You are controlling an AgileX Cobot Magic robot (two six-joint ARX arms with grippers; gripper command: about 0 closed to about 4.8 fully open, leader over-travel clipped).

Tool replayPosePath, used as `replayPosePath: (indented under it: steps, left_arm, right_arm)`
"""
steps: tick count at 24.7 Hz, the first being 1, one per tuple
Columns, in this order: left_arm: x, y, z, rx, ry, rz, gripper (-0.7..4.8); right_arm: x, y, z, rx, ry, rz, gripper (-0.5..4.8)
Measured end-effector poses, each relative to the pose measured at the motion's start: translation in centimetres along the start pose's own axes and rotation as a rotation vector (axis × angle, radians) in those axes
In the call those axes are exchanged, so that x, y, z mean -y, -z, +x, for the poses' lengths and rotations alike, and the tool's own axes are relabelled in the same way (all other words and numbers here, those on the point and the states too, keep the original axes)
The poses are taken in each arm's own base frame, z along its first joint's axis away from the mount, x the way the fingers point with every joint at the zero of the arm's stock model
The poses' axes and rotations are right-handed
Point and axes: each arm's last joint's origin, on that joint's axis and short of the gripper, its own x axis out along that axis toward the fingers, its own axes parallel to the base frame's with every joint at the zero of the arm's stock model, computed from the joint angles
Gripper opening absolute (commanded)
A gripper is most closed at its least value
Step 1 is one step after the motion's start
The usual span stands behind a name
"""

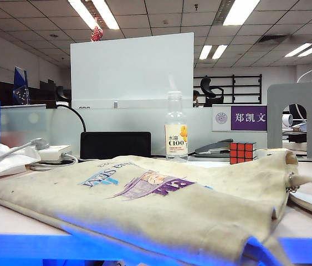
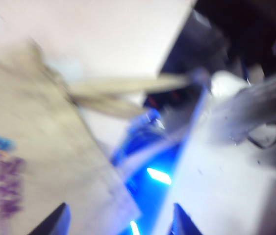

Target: Take the glasses case out of the canvas bag and put it on the table.

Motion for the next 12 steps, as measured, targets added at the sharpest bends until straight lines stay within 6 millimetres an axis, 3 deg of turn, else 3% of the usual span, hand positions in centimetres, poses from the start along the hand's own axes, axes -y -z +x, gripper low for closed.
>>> replayPosePath:
  steps: [4, 7, 12]
  left_arm:
    - [-0.7, 0.2, 4.1, -0.106, 0.186, -0.061, 2.79]
    - [-0.6, 0.6, 5.5, -0.134, 0.333, -0.08, 2.79]
    - [1.1, 1.0, 7.7, -0.169, 0.409, -0.021, 3.15]
  right_arm:
    - [-0.8, -1.4, -3.0, 0.055, 0.196, -0.113, 0.59]
    - [-1.6, -3.3, -5.2, 0.099, 0.297, -0.173, 0.59]
    - [-2.7, -5.2, -7.3, 0.133, 0.325, -0.195, 0.59]
